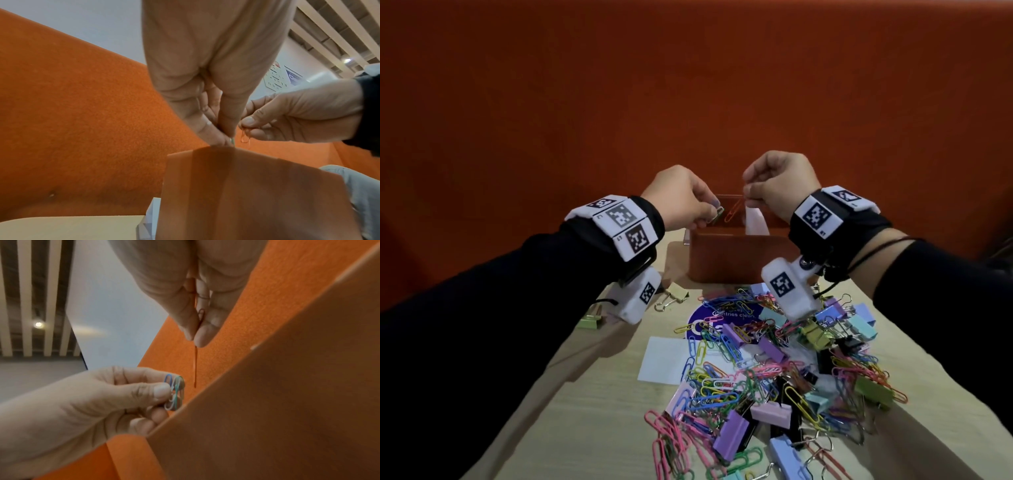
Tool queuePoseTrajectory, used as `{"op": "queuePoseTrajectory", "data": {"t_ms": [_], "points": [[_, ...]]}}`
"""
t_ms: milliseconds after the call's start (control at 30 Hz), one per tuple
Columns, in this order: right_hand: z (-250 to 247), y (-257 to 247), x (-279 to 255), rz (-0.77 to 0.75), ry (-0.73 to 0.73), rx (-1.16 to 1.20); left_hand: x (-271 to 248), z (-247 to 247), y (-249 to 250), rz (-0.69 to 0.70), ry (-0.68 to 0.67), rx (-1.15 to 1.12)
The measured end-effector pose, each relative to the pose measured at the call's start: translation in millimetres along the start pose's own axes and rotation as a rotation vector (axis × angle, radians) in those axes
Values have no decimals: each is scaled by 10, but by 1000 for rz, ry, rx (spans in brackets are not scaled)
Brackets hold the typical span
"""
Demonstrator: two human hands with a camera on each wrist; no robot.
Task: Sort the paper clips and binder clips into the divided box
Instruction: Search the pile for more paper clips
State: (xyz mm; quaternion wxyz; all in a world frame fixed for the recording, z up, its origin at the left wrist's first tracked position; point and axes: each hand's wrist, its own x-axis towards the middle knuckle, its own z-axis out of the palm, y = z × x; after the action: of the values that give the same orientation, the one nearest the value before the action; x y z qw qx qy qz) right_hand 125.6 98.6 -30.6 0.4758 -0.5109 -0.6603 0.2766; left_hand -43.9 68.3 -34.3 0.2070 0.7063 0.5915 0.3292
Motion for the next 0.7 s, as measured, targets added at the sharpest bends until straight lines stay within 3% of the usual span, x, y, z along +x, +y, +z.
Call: {"op": "queuePoseTrajectory", "data": {"t_ms": [233, 433, 500, 600, 700], "points": [[62, 61, -162, -67, -151, -190, -33, 24, -3, 62, 3, 200], [-14, -52, -508, -348, -131, -386, -114, 51, -19, 194, -9, 329], [-50, -100, -616, -407, -259, -545, -185, 68, -16, 250, 1, 380], [-62, -72, -727, -338, -622, -829, -370, 119, -12, 277, -32, 322], [-43, 1, -808, -286, -834, -982, -553, 196, -82, 248, -266, 398]]}}
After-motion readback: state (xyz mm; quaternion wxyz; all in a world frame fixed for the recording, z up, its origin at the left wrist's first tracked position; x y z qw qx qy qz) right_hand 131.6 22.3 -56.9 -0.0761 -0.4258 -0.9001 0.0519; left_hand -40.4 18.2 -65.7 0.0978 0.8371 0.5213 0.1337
